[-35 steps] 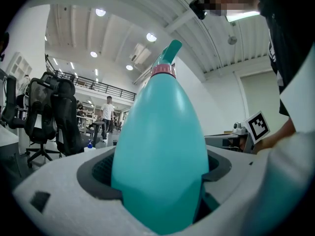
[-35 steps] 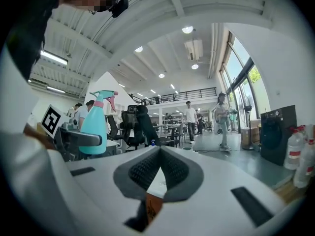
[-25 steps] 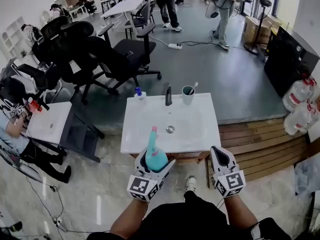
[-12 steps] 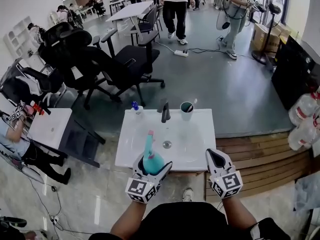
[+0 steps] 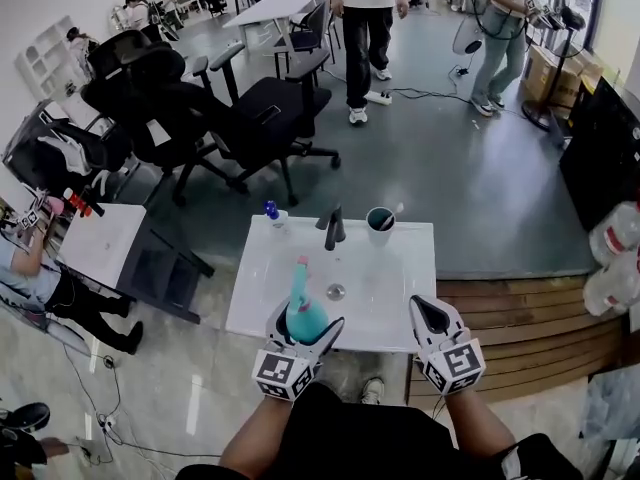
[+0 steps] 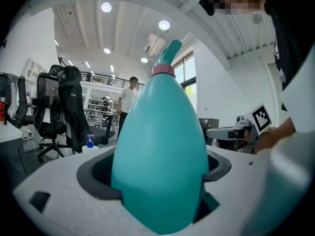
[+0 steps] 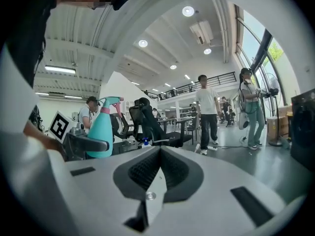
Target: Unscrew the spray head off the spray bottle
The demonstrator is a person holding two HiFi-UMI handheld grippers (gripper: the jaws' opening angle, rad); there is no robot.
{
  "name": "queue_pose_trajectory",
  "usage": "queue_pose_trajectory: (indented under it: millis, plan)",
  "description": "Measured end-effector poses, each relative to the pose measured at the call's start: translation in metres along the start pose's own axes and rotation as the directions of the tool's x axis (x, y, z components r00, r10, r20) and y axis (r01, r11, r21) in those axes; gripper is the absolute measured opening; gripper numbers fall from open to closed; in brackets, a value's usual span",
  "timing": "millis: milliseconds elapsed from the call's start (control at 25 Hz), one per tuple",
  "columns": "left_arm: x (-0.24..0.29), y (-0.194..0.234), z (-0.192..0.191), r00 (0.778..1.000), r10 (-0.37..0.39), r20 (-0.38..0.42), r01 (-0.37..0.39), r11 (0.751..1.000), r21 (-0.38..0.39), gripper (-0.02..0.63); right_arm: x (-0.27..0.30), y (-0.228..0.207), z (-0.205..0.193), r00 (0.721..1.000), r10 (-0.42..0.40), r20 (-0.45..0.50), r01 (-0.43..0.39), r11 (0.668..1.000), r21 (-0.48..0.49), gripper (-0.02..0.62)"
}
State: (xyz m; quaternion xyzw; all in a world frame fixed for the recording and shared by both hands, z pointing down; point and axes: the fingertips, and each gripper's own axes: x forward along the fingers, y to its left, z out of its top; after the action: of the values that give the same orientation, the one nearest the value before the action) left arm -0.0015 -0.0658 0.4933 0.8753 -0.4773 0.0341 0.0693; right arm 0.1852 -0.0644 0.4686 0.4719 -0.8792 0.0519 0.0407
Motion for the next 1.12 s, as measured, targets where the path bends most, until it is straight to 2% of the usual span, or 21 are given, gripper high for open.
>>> queue_pose_trajectory:
  millis: [280, 480, 560, 640, 720, 1000, 1120]
  plan:
    - [0.019, 0.036, -0.010, 0.999, -0.002, -0.042, 0.003, 1.000, 0.015, 0.468, 0.043, 0.012, 0.007, 0.999, 0.049, 0.009, -0.049, 0.998, 0.029, 0.005]
    - [0.029, 0.061, -0.013, 0.997, -0.023, -0.067, 0.024, 0.999, 0.024, 0.468, 0.076, 0.037, 0.024, 0.989, 0.134, 0.055, -0.138, 0.987, 0.077, 0.006]
    - [0.033, 0.067, -0.016, 0.996, -0.036, -0.078, 0.039, 0.999, 0.030, 0.468, 0.087, 0.053, 0.028, 0.979, 0.195, 0.065, -0.201, 0.974, 0.099, 0.008]
    - [0.036, 0.071, -0.017, 0.995, -0.050, -0.086, 0.053, 0.998, 0.031, 0.468, 0.097, 0.069, 0.034, 0.963, 0.261, 0.069, -0.267, 0.956, 0.118, 0.055]
    - [0.040, 0.073, -0.017, 0.994, -0.061, -0.096, 0.065, 0.997, 0.035, 0.468, 0.107, 0.082, 0.042, 0.947, 0.312, 0.074, -0.319, 0.940, 0.125, 0.069]
    - [0.049, 0.078, -0.023, 0.988, -0.093, -0.122, 0.106, 0.990, 0.098, 0.468, 0.135, 0.122, 0.058, 0.895, 0.438, 0.087, -0.446, 0.885, 0.132, 0.124]
    - [0.050, 0.079, -0.025, 0.986, -0.105, -0.127, 0.118, 0.988, 0.101, 0.467, 0.143, 0.138, 0.061, 0.877, 0.471, 0.089, -0.479, 0.868, 0.128, 0.138]
